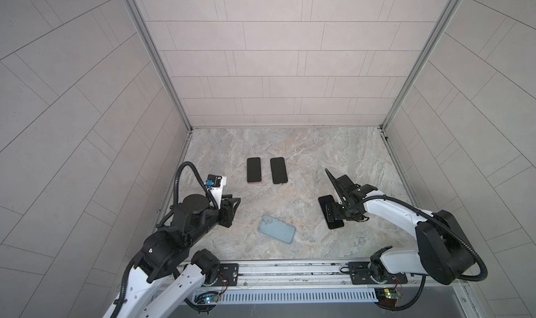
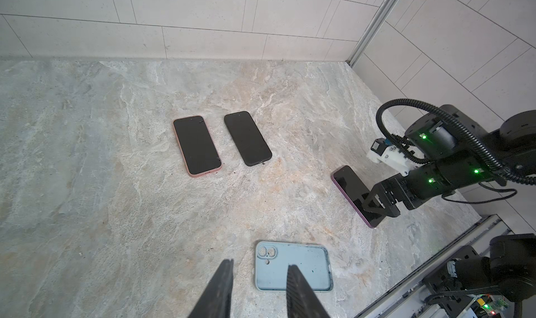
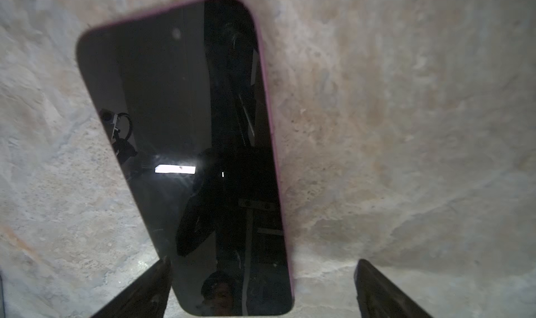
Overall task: Put the phone into the phone case
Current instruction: 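Grasp the purple-edged phone by its end with the right gripper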
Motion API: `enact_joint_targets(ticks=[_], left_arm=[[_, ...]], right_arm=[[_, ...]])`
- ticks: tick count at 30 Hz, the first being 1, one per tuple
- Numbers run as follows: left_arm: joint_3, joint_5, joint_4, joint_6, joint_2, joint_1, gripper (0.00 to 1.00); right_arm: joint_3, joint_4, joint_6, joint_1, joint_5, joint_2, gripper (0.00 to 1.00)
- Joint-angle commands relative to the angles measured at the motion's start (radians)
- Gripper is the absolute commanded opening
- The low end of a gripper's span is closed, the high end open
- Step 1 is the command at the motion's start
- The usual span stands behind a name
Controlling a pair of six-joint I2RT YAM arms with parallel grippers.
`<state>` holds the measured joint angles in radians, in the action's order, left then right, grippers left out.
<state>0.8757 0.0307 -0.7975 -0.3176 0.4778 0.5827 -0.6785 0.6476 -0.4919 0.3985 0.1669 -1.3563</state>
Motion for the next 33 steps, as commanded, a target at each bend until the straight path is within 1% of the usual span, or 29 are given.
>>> enact_joint_targets(ticks=[1,5,11,13,15,18,21,25,27,32,33], left_arm=[[-0.007,0.002,0.016,-0.002,-0.001,-0.008,0.36],[-0.007,-0.001,0.015,-0.004,0.001,-0.007,0.36],[-0.007,0.001,0.016,-0.004,0.004,-0.009,0.36],[-0.007,0.001,0.017,-0.003,0.003,-0.009,0.36],[-0.007,0.000,0.015,-0.003,-0.002,-0.009,0.36],[-0.007,0.000,0.016,-0.003,-0.005,-0.009,0.36],[-0.007,0.000,0.016,-0.003,-0.005,-0.009,0.36],[-0.007,0.000,0.015,-0.004,-0.008,-0.009,0.36],[-0.008,0.000,0.016,-0.004,-0.010,-0.009,0.36],[-0.007,0.003,0.015,-0.002,-0.007,-0.009,0.36],[-0.009,0.003,0.015,-0.002,-0.007,-0.009,0.36]], right_arm=[[0.021,-0.052,-0.033,0.002,0.050,-0.022,0.99],[0.031,-0.084,-0.037,0.012,0.080,-0.035,0.96],[0.006,-0.088,-0.037,0.057,0.071,-0.055,0.96],[-0.008,-0.082,-0.037,0.078,0.055,-0.073,0.99],[-0.026,-0.070,-0.041,0.103,0.028,-0.092,1.00],[-0.065,-0.022,-0.059,0.141,-0.060,-0.136,0.99],[-0.097,0.021,-0.092,0.181,-0.154,-0.187,0.96],[-0.097,0.039,-0.147,0.244,-0.261,-0.230,0.92],[-0.087,0.024,-0.165,0.255,-0.264,-0.243,0.89],[-0.083,0.003,-0.174,0.257,-0.239,-0.222,0.72],[-0.087,0.004,-0.172,0.257,-0.238,-0.204,0.71]])
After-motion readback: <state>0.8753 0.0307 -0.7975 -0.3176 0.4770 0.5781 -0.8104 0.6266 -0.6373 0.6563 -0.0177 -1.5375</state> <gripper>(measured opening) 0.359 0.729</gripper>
